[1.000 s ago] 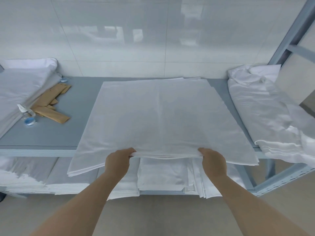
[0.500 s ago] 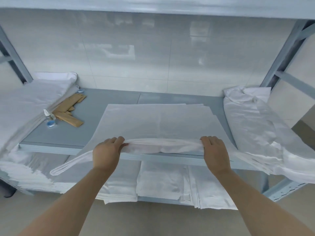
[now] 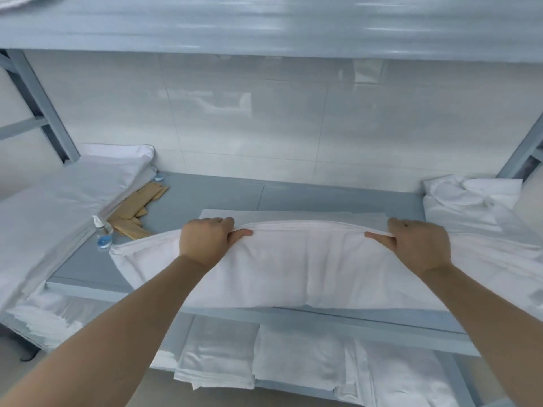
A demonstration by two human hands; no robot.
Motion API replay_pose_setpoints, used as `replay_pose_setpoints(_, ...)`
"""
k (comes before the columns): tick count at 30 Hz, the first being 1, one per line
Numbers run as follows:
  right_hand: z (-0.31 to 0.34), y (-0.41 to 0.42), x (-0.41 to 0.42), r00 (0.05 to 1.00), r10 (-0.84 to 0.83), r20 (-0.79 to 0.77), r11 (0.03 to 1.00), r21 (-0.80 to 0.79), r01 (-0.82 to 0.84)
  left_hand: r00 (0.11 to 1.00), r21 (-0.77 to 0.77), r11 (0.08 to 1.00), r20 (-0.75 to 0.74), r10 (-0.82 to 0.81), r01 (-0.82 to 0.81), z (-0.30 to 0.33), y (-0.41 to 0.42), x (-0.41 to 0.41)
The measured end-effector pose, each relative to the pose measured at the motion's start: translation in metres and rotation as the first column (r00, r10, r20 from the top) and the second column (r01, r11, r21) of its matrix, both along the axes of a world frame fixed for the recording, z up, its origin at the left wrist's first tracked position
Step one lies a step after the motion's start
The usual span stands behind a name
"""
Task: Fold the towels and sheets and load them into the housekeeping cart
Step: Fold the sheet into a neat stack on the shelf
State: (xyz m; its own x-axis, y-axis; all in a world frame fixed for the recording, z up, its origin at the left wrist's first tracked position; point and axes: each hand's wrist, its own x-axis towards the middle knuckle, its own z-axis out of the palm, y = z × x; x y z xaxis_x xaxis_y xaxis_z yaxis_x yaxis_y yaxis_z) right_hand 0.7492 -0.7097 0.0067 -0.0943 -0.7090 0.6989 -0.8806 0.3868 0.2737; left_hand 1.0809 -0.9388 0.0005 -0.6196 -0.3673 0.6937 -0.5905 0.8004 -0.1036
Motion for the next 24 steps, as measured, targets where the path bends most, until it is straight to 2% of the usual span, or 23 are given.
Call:
replay_pose_setpoints(5, -0.005, -0.052, -0.033, 1.000, -0.019, 0.013, 1.000, -0.013, 0.019, 0.999, 0.067, 0.997, 0.009, -0.041, 0.040, -0.002, -0.064, -0.036)
replay_pose_setpoints(8, -0.017, -0.080, -0.054, 1.000, -0.007, 0.025, 1.000, 0.007, 0.007, 0.997, 0.087, 0.996, 0.067, -0.038, 0.032, -0.014, -0.096, -0.057)
replay_pose_setpoints(14, -0.043, -0.145, -0.112, 0.997, 0.016, 0.076, 0.995, 0.100, -0.023, 0.959, 0.098, 0.984, 0.256, 0.121, -0.150, -0.046, -0.172, -0.119)
replay_pose_setpoints(18, -0.092, -0.194, -0.163, 0.986, -0.152, 0.062, 0.954, 0.269, 0.130, 0.912, 0.150, 0.948, 0.349, 0.216, -0.282, -0.094, -0.221, -0.170)
replay_pose_setpoints(19, -0.114, -0.203, -0.172, 0.976, -0.196, 0.092, 0.922, 0.355, 0.152, 0.891, 0.187, 0.928, 0.392, 0.229, -0.321, -0.115, -0.229, -0.178)
replay_pose_setpoints(21, -0.165, -0.214, -0.180, 0.940, -0.247, 0.237, 0.850, 0.518, 0.093, 0.857, 0.291, 0.878, 0.468, 0.216, -0.380, -0.163, -0.234, -0.182)
replay_pose_setpoints(24, -0.207, -0.215, -0.182, 0.832, -0.314, 0.458, 0.841, 0.540, 0.020, 0.905, 0.421, 0.830, 0.370, 0.212, -0.366, -0.212, -0.234, -0.175)
